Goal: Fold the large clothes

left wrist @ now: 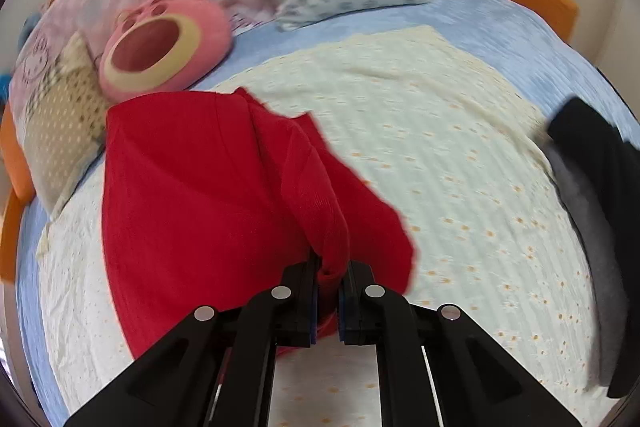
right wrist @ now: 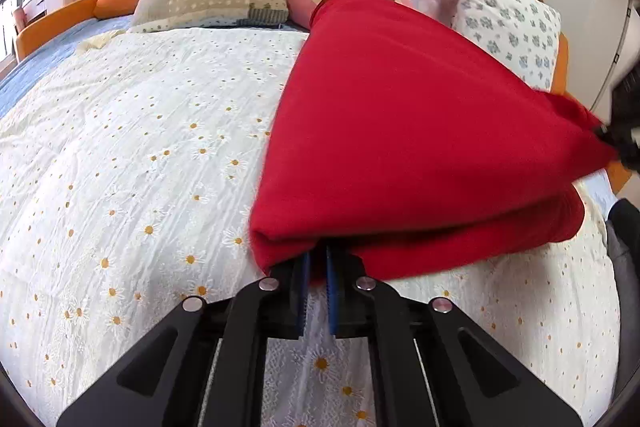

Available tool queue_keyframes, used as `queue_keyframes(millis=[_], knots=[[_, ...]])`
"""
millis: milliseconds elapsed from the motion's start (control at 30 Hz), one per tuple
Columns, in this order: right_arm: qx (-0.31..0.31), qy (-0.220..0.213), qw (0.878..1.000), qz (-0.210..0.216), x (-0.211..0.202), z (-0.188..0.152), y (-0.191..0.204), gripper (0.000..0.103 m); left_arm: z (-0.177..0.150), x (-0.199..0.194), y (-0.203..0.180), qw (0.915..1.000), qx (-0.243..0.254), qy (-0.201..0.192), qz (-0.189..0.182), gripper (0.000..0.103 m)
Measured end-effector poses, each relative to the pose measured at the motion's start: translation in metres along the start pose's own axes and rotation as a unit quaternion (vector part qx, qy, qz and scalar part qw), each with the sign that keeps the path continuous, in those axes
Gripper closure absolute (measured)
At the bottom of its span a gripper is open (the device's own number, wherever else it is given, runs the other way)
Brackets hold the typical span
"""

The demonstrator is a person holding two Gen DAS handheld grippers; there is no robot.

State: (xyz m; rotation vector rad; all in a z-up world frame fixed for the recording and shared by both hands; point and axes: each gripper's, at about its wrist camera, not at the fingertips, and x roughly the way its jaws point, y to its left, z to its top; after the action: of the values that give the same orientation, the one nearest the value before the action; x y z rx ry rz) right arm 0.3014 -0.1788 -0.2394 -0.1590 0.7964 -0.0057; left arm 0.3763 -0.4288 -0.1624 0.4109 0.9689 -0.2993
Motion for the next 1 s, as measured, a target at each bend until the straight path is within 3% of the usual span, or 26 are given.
queue_keyframes(millis=[200, 433, 700, 767, 800, 900, 1000], knots=[[0.008, 0.006, 1.000, -0.001, 0.004, 0.000, -0.004, 0.100, -0.007, 0.011, -0.040, 0.9986, 0.046, -0.013, 0.024, 0.092], [-0.007, 0.012, 1.000, -0.013, 0.007, -0.002, 0.001, 0.100, -0.025, 0.046, -0.049, 0.9983, 0.055, 0.016, 0.013, 0.092], [-0.012, 0.019, 1.000, -0.019, 0.012, -0.002, 0.003, 0.100, -0.018, 0.070, -0.048, 0.9974, 0.056, 0.044, -0.011, 0.091], [-0.014, 0.018, 1.000, -0.020, 0.012, -0.003, 0.004, 0.100, -0.014, 0.063, -0.042, 0.9976, 0.032, 0.048, -0.038, 0.084], [-0.016, 0.017, 0.999, -0.022, 0.012, -0.003, 0.004, 0.100, -0.012, 0.052, -0.034, 0.9960, 0.008, 0.048, -0.074, 0.076], [-0.022, 0.016, 0.999, -0.027, 0.012, -0.003, 0.006, 0.100, -0.003, 0.014, -0.003, 0.9814, -0.057, 0.048, -0.177, 0.059], [-0.021, 0.013, 0.999, -0.023, 0.012, -0.003, 0.004, 0.100, -0.002, -0.023, 0.036, 0.9695, -0.091, 0.031, -0.225, 0.054]])
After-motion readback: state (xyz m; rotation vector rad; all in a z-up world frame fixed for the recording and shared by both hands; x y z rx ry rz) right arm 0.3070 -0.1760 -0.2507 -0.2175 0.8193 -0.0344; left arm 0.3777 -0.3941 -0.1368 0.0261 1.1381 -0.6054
